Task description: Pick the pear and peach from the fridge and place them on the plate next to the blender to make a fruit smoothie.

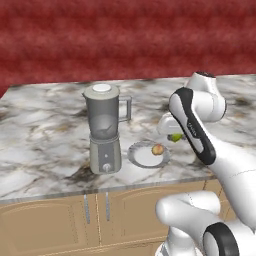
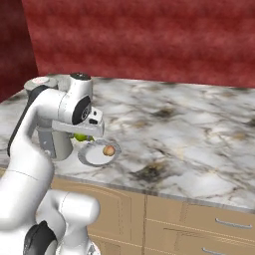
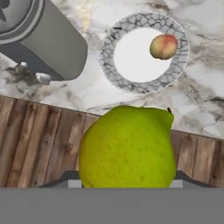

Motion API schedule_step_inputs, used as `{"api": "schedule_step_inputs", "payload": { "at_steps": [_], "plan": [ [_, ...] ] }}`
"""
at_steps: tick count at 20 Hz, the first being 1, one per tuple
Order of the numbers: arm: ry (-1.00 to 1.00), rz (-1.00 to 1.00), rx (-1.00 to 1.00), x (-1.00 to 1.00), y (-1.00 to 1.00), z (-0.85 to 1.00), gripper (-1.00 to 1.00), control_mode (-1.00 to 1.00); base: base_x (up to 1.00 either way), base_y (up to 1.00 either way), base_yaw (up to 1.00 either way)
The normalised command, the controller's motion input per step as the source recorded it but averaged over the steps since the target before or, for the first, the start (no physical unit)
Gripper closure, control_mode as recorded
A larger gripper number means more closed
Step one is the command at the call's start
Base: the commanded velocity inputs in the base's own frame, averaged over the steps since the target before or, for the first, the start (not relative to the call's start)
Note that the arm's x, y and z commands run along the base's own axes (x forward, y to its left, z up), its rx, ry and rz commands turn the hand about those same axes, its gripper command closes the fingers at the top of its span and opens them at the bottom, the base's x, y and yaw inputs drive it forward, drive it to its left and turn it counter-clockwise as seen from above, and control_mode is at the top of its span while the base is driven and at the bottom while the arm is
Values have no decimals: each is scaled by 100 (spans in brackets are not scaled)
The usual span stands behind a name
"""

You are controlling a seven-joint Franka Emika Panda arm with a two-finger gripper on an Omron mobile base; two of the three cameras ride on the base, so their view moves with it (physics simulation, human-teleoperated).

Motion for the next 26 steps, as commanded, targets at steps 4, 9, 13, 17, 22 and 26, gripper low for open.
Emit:
{"api": "schedule_step_inputs", "payload": {
  "at_steps": [4,9,13,17,22,26],
  "plan": [
    [2,25,0,58,-1,-51,100,-100,0,0,0],
    [0,23,0,49,0,-56,100,-100,0,0,0],
    [0,21,-3,44,0,-65,100,-100,0,0,0],
    [-1,15,-7,41,6,-51,100,-100,0,0,0],
    [-3,7,-4,46,18,-50,100,-100,0,0,0],
    [-9,2,0,38,10,-28,100,-100,0,0,0]
  ]
}}
